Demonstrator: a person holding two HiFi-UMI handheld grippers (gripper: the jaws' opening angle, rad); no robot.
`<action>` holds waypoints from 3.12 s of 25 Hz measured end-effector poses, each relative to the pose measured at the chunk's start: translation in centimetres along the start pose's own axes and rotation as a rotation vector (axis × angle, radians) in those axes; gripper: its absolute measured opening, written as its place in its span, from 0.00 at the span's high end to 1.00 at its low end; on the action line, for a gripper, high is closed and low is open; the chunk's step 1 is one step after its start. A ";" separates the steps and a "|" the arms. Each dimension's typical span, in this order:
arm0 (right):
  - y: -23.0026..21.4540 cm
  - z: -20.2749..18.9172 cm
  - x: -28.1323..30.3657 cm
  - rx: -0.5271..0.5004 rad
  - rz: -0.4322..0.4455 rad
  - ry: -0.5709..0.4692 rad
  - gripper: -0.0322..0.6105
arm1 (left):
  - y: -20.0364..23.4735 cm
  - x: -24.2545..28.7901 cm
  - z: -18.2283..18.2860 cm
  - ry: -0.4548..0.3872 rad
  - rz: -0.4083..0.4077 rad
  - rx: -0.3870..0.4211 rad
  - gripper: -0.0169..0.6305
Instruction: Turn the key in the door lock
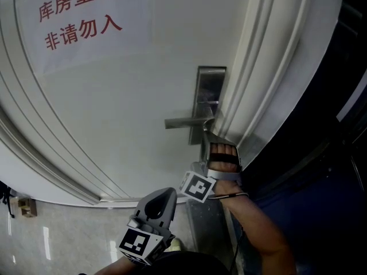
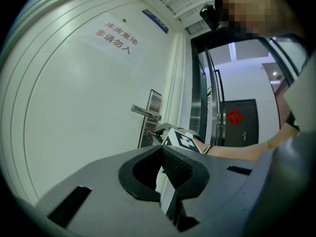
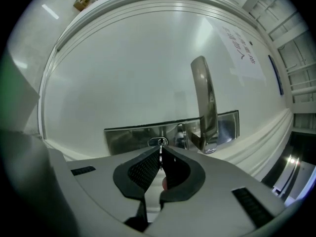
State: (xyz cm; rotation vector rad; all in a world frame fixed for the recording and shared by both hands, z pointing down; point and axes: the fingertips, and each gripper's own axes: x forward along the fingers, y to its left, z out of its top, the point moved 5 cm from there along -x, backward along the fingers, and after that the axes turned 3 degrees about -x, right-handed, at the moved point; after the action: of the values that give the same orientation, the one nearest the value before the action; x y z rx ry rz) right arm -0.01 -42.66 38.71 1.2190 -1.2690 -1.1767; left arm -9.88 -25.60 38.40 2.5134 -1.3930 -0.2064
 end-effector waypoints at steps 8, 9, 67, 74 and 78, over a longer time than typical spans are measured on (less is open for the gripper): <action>0.3 0.4 1.9 -0.082 0.004 -0.029 0.92 | 1.1 -0.7 0.0 -0.004 0.032 -0.003 0.97; 0.3 0.4 2.0 -0.088 0.005 -0.035 0.92 | 1.3 -0.7 0.0 -0.004 0.036 -0.006 0.97; -2.6 -3.1 -11.3 0.547 0.212 -0.311 0.93 | -4.4 0.7 -0.3 -0.016 -0.022 0.024 0.97; -3.4 -5.4 -14.5 0.982 0.338 -0.350 0.93 | -7.6 0.4 0.7 -0.061 -0.026 0.059 0.97; -2.8 -6.8 -15.7 1.144 0.404 -0.349 0.93 | -9.0 0.3 0.6 -0.063 -0.025 0.056 0.97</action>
State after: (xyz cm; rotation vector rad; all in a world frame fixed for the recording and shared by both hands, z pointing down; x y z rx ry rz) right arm 7.15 -27.14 35.86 1.4203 -2.4810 -0.2931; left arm -2.58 -21.36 35.14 2.5917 -1.4109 -0.2569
